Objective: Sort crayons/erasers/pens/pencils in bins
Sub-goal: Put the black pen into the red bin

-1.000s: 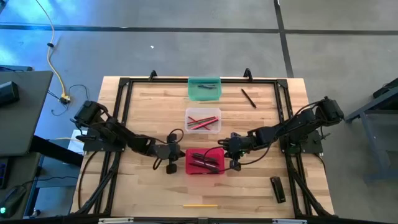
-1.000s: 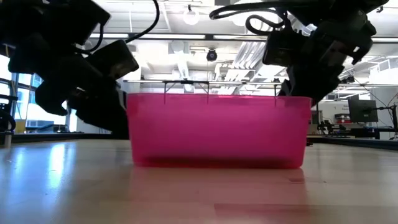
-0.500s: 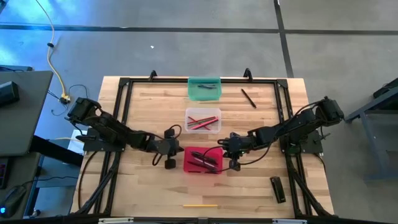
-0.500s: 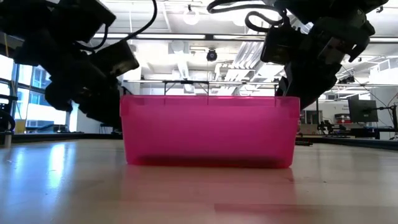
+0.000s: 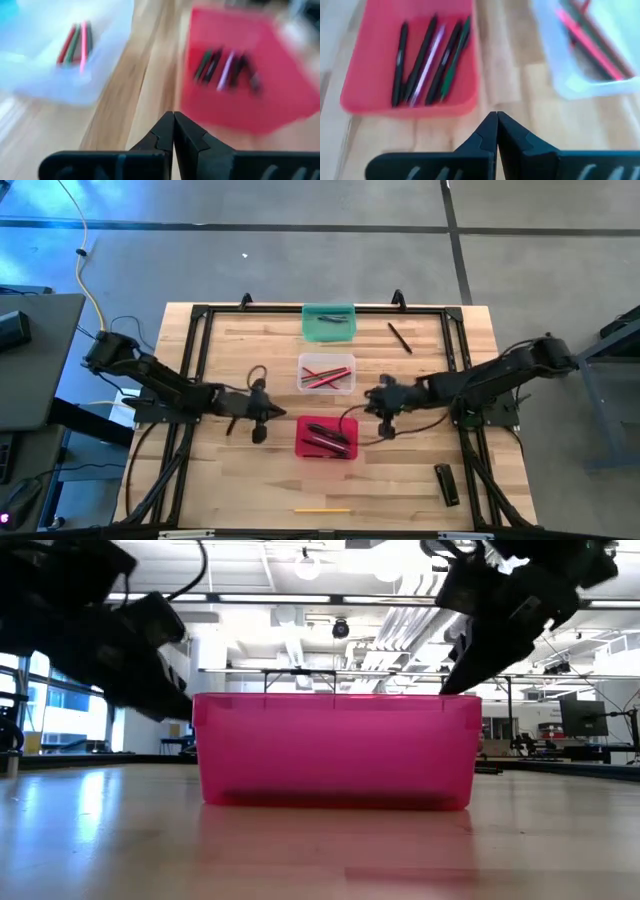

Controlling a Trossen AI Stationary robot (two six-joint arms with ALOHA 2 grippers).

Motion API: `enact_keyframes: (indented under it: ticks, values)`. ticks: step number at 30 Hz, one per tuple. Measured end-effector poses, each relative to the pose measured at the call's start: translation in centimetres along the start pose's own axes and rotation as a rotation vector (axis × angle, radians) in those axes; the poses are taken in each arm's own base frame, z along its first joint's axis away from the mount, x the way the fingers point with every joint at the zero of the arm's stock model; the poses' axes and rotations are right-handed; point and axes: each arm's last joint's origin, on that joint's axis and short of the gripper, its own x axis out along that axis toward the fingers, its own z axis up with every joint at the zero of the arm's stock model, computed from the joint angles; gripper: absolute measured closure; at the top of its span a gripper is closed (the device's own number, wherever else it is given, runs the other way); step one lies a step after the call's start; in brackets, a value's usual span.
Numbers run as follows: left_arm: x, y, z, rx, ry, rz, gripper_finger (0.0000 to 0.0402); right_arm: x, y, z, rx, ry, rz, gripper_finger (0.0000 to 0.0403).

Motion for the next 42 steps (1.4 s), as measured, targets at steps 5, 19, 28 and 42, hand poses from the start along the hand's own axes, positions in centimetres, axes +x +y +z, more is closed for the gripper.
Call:
enact_keyframes:
  ticks: [5,19,28,42]
  values:
    - [-1.3,1.7,-0.2,-0.079,-0.169,-0.091,0.0401,-1.0,-4.0,-2.1,0.101,-0.180,-0.029,0.0403]
    - [-1.8,6.0,2.1,-0.035,-0.407,-0.187,0.0402,-6.1,-15.7,-3.0,0.429,-0.030,-0.494,0.0402]
    - [-2.0,6.8,2.4,-0.034,-0.445,-0.154,0.0402,-5.3,-20.8,-5.2,0.581,0.210,-0.540,0.0325]
    - [-2.0,6.8,2.4,-0.034,-0.440,-0.153,0.0401,-2.3,-23.5,-7.5,0.690,0.351,-0.508,0.0245]
